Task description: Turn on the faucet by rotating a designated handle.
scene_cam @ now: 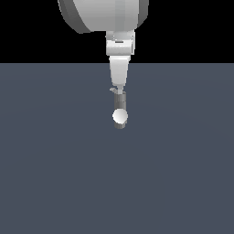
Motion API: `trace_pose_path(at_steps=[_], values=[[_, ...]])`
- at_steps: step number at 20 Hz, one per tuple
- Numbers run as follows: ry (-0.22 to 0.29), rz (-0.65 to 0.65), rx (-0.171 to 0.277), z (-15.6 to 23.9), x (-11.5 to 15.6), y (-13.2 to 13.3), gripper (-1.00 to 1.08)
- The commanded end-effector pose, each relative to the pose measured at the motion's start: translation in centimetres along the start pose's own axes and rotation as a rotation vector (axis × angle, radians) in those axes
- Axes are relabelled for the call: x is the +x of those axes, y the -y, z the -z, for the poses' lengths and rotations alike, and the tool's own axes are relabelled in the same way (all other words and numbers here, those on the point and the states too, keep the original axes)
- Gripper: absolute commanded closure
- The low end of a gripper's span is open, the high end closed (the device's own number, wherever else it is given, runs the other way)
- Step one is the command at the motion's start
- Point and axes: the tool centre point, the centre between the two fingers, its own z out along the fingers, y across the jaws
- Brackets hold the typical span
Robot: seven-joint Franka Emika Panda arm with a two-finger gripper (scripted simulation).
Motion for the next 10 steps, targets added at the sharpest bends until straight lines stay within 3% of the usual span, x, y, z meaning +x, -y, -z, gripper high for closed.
trace_pose_path(at_steps=[1,10], values=[[0.009,0.043,-0.009,-0.6,-3.5,0.2,1.08],[0.013,0.063,-0.022,-1.2,-7.5,1.6,1.08]])
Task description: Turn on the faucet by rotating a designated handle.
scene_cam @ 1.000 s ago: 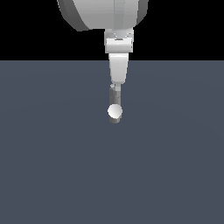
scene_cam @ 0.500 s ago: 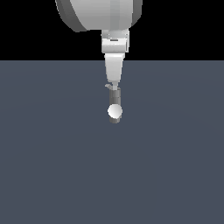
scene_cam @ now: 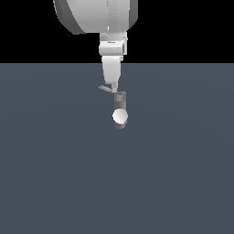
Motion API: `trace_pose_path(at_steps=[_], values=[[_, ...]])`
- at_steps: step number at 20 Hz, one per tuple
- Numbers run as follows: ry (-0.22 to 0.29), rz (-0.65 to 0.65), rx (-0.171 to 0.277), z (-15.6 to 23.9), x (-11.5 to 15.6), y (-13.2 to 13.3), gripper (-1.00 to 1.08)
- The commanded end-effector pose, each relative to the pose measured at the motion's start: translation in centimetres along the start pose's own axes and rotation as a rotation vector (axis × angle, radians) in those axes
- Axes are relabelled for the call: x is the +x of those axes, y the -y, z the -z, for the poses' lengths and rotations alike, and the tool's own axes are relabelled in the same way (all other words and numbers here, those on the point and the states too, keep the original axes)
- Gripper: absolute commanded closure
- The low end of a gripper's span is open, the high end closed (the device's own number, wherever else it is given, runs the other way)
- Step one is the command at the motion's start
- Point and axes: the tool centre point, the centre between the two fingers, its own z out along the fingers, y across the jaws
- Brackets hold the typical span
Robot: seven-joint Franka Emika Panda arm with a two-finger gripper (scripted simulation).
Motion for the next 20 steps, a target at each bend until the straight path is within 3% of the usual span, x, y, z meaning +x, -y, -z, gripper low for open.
trace_pose_path(at_steps=[1,3,4,20], values=[[0.019,0.076,-0.016,-1.3,-5.8,-0.3,1.08],[0.019,0.078,-0.017,-1.4,-6.2,-0.2,1.08],[-0.002,-0.004,0.003,0.1,-0.4,0.7,1.08],[0.010,0.044,-0.009,-0.9,-4.2,4.5,1.08]])
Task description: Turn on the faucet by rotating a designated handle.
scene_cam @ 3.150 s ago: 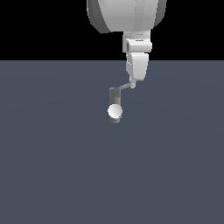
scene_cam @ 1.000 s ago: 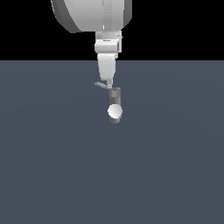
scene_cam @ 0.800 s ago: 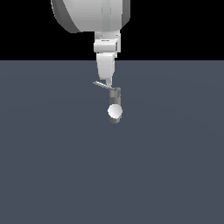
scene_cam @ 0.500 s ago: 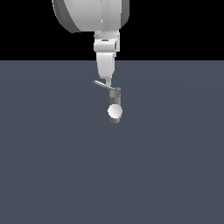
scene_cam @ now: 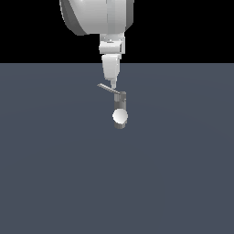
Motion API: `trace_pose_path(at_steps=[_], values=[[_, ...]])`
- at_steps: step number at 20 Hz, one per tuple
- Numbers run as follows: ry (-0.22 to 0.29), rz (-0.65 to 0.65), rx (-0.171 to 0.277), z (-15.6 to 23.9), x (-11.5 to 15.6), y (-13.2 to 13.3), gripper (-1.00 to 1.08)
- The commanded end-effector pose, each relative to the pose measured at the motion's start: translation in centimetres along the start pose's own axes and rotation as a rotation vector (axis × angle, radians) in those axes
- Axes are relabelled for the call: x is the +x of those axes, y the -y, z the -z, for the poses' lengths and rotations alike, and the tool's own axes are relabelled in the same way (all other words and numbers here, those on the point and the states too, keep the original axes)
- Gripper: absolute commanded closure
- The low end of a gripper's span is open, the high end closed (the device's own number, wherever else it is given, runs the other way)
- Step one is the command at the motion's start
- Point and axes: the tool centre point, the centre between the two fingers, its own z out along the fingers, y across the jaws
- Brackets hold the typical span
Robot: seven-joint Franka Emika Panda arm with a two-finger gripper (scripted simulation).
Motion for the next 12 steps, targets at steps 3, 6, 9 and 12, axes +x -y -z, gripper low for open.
trace_pose_path(at_steps=[3,6,9,12], values=[[0.017,0.054,-0.017,-1.4,-4.1,0.4,1.08],[0.019,0.063,-0.019,-1.6,-4.8,1.0,1.08],[0.021,0.071,-0.021,-1.7,-5.5,1.6,1.08],[0.024,0.079,-0.023,-1.9,-6.1,2.2,1.08]])
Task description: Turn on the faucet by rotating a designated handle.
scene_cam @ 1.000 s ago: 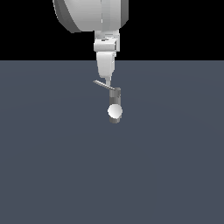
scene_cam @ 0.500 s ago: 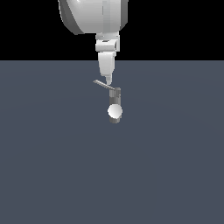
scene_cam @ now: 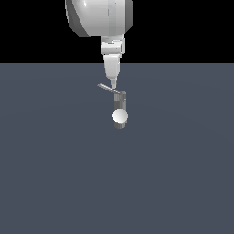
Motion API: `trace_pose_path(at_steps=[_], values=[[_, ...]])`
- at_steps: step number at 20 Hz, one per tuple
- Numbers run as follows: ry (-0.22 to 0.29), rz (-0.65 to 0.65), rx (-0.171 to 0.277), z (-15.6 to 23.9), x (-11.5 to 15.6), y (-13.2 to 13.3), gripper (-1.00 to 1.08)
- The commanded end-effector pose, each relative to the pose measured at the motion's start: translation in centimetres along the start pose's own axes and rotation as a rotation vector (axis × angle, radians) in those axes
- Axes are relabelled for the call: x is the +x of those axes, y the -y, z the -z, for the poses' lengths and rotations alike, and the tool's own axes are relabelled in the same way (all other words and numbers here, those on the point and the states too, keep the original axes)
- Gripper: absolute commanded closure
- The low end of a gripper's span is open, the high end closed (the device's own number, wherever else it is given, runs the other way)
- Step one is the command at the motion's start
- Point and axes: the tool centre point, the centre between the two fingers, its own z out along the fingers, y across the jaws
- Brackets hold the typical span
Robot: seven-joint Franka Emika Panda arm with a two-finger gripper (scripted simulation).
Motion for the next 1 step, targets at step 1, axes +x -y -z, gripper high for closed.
trace_pose_path(at_steps=[1], values=[[0.031,0.075,-0.027,-1.87,-6.12,-0.97,1.08]])
